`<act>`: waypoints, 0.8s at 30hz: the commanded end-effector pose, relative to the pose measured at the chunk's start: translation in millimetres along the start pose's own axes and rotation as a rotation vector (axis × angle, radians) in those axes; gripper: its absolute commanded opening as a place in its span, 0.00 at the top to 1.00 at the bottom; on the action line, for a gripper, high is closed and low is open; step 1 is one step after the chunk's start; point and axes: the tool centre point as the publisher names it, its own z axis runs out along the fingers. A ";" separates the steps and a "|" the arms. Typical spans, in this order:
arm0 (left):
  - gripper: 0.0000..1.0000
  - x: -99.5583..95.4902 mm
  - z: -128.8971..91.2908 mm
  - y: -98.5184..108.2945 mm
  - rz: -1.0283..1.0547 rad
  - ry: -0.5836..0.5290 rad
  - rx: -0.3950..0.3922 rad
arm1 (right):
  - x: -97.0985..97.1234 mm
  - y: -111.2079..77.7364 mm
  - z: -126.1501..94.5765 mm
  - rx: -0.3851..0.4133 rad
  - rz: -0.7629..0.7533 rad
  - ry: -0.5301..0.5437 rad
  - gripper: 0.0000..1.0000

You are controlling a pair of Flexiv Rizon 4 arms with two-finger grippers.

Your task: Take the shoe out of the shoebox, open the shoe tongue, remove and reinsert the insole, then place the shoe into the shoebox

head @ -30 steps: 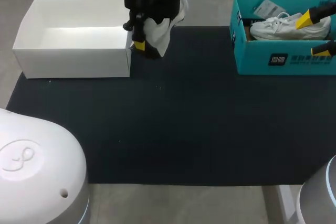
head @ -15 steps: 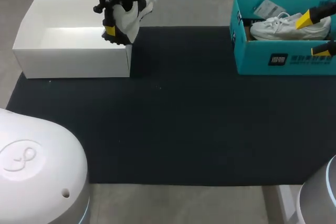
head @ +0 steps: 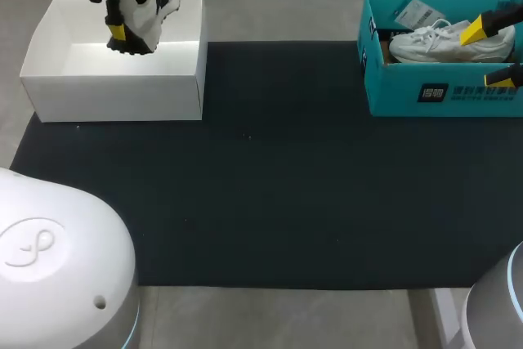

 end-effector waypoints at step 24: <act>1.00 -3.5 -3.3 5.6 0.011 0.020 0.017 | -0.1 1.3 1.3 0.002 0.001 -0.001 0.00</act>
